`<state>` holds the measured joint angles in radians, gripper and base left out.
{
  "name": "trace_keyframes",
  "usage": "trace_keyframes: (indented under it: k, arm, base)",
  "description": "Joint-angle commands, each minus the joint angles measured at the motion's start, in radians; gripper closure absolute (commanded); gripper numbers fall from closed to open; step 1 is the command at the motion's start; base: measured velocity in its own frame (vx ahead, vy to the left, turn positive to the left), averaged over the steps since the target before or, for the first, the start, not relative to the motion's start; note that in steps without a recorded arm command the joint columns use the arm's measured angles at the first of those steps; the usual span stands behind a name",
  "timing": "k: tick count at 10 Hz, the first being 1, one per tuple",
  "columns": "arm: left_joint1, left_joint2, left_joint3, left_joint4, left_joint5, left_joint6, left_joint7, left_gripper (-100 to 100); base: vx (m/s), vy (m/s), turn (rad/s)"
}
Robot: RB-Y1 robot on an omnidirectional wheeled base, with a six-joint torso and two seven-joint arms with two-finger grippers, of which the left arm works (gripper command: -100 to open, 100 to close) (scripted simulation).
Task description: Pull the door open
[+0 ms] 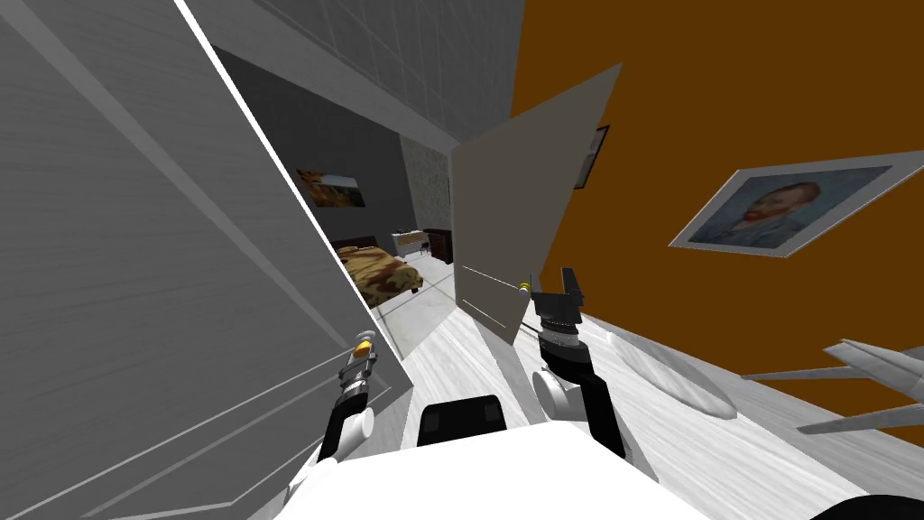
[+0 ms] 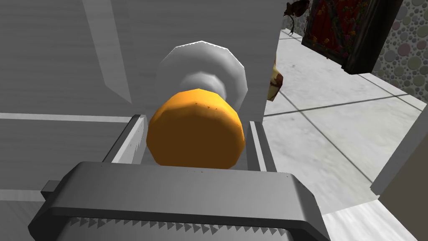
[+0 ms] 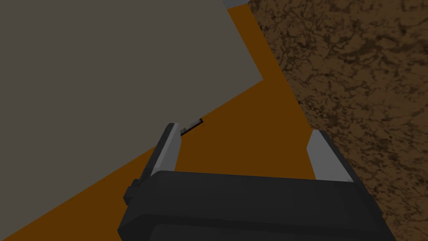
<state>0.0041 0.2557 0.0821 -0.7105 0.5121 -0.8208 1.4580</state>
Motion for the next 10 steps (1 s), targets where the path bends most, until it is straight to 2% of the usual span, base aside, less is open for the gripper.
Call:
trace_keyframes:
  k: [1, 3, 4, 5, 10]
  arm:
    - [0.003, 0.007, -0.029, 0.000, -0.013, 0.000, 0.030, 100]
    - [0.008, 0.017, -0.052, -0.006, -0.024, 0.002, 0.054, 100]
    - [0.013, 0.014, -0.044, -0.013, -0.020, 0.008, 0.043, 100]
    - [0.022, 0.021, -0.068, -0.018, -0.032, 0.006, 0.063, 100]
    - [0.042, 0.048, -0.121, -0.037, -0.062, -0.006, 0.115, 100]
  base:
    - [-0.248, 0.009, -0.083]
    - [-0.254, 0.034, -0.117]
    - [-0.115, 0.015, -0.048]
    - [-0.190, -0.002, -0.090]
    - [-0.235, 0.005, -0.092]
